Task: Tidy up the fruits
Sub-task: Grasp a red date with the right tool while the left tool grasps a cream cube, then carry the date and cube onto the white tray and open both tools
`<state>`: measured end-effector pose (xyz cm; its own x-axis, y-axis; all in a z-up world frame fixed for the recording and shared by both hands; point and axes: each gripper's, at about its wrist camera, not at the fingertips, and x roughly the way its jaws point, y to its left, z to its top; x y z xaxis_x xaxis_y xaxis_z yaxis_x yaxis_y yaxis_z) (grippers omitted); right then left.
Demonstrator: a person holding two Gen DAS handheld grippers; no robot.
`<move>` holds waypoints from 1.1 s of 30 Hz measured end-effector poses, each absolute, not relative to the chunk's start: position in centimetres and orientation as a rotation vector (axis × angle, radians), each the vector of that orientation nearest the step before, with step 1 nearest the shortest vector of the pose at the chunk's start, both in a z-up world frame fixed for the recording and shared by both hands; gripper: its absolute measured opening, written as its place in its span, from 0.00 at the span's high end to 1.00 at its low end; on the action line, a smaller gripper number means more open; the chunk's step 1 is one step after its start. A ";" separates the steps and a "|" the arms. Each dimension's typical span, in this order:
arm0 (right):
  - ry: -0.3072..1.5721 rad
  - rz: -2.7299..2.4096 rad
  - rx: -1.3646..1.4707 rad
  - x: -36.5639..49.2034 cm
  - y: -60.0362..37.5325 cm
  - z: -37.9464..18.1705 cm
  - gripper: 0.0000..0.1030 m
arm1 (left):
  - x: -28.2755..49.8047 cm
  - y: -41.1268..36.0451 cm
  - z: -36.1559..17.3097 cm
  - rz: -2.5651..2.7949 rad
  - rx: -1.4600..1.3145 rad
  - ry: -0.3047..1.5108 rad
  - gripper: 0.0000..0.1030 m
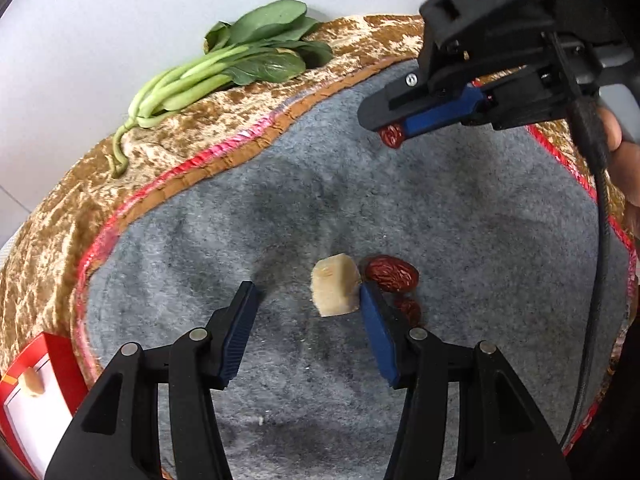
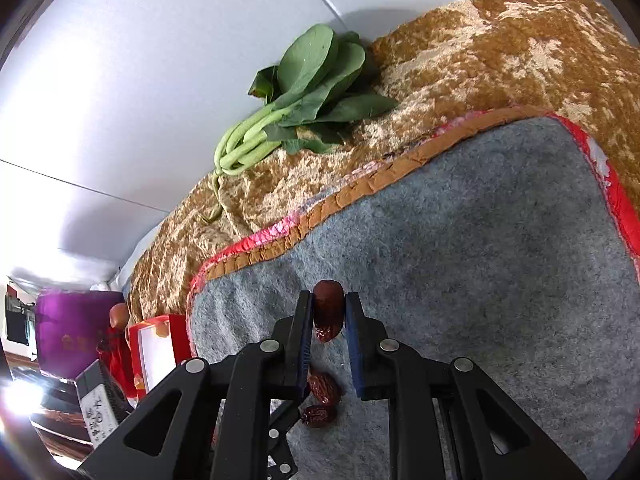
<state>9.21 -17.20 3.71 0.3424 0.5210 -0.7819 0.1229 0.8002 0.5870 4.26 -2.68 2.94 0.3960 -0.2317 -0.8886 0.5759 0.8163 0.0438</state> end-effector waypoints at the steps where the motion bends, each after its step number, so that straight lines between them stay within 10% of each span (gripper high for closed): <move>1: 1.212 0.280 0.628 9.2 -17.2 3.7 0.85 | 4.2 -2.8 2.9 -0.527 0.380 1.045 0.50; 15: 1.201 0.266 0.622 8.8 -17.4 3.9 0.85 | 5.3 -2.7 2.6 -0.529 0.247 1.063 0.74; 33: 1.175 0.458 0.566 7.9 -11.8 5.0 0.85 | 2.7 6.0 6.0 -0.314 0.144 1.016 0.75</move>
<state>7.93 -11.80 4.97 0.3238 0.6084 -0.7246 -0.0432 0.7745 0.6311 2.70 5.96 5.98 0.4863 -0.1910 -0.8527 0.3237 0.9458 -0.0273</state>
